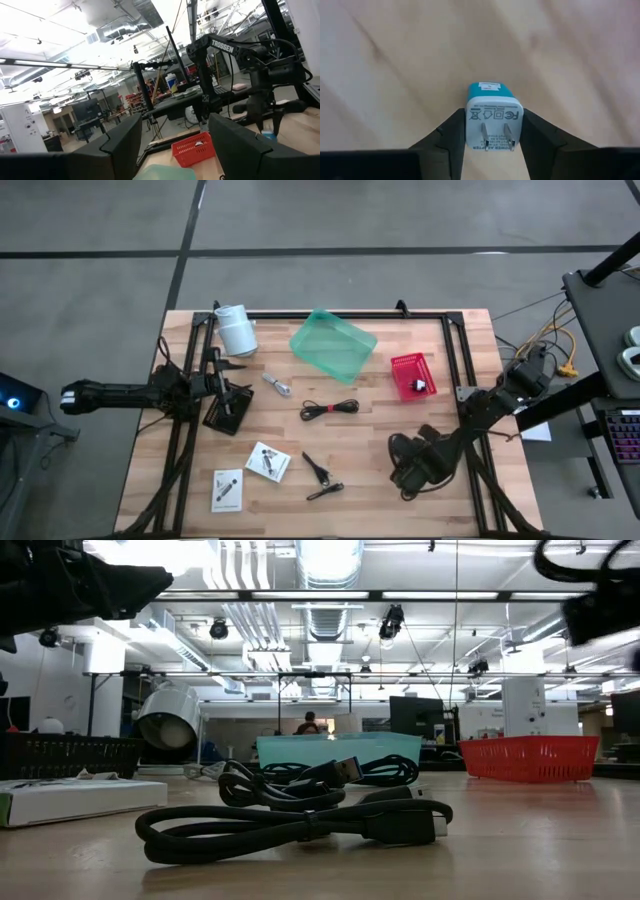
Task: Pick and place items into bin
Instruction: Put the white charger adapter into the red bin
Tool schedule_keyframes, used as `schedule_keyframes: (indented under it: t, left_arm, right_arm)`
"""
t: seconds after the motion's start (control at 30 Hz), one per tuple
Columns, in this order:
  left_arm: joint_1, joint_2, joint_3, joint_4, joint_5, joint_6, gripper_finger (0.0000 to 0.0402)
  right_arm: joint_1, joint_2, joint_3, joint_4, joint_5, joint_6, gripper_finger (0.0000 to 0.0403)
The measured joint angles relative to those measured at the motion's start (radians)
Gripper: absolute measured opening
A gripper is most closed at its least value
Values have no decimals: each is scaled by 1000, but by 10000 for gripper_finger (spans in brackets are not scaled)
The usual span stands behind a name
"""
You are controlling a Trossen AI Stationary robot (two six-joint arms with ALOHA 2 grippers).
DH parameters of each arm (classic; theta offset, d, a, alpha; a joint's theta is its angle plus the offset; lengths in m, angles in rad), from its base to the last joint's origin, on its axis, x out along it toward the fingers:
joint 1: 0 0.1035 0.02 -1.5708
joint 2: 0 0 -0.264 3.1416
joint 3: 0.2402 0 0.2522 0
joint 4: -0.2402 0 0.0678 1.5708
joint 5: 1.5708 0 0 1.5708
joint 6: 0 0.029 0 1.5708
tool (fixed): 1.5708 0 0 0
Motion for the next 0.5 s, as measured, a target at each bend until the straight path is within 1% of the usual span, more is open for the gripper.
schedule_keyframes:
  t: [0.07,0.2,0.27,0.43,0.5]
  left_arm:
    - [0,1,0,9,0,0,215]
    - [0,2,0,18,0,-1,215]
    - [0,3,0,18,0,-1,215]
    - [0,5,-1,20,0,-1,215]
    - [0,5,-1,20,0,-2,215]
  right_arm:
    - [-22,-8,2,4,107,-56,136]
    - [-88,-15,1,-14,313,-93,136]
    - [-136,-17,1,-30,353,-96,136]
    - [-275,-17,-4,-67,365,-100,136]
    - [-323,-21,-4,-67,402,-106,136]
